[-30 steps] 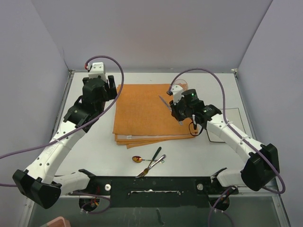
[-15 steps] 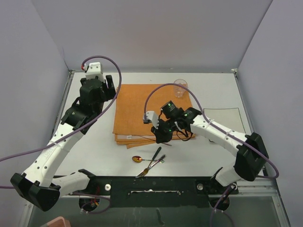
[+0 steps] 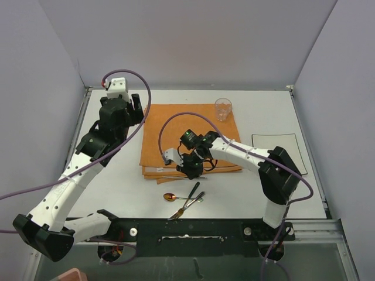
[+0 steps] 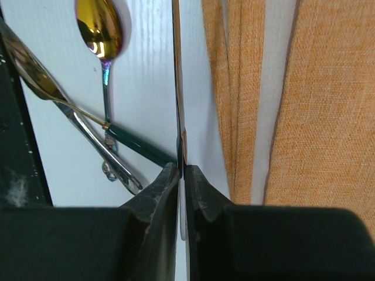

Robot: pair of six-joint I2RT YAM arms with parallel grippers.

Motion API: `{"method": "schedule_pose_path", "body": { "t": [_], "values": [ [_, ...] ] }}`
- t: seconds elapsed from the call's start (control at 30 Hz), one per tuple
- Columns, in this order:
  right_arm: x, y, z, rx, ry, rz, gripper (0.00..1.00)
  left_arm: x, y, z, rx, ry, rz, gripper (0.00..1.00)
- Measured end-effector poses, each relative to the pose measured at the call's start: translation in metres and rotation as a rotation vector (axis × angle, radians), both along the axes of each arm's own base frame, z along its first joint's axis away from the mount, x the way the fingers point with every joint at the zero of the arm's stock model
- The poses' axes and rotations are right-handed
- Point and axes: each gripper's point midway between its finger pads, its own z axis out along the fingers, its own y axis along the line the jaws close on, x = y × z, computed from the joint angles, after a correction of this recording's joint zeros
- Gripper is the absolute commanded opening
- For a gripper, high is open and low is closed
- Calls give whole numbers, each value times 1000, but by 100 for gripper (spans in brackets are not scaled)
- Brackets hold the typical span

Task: Set the dinner table for one person
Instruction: Place the knife at the center of the board.

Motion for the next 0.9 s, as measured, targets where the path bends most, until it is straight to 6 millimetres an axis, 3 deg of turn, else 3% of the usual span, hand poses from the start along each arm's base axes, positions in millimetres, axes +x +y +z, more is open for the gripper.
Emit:
{"method": "schedule_pose_path", "body": {
  "t": [0.4,0.63,0.9],
  "values": [
    [9,-9,-53,-159,21,-16,0,-1,2,-1,25,4,-6,63],
    [15,4,-52,-163,7,-38,0,-4,3,4,25,-7,-7,63],
    [18,6,-52,-174,-2,-76,15,-6,5,7,23,-17,-8,63]
  ]
}}
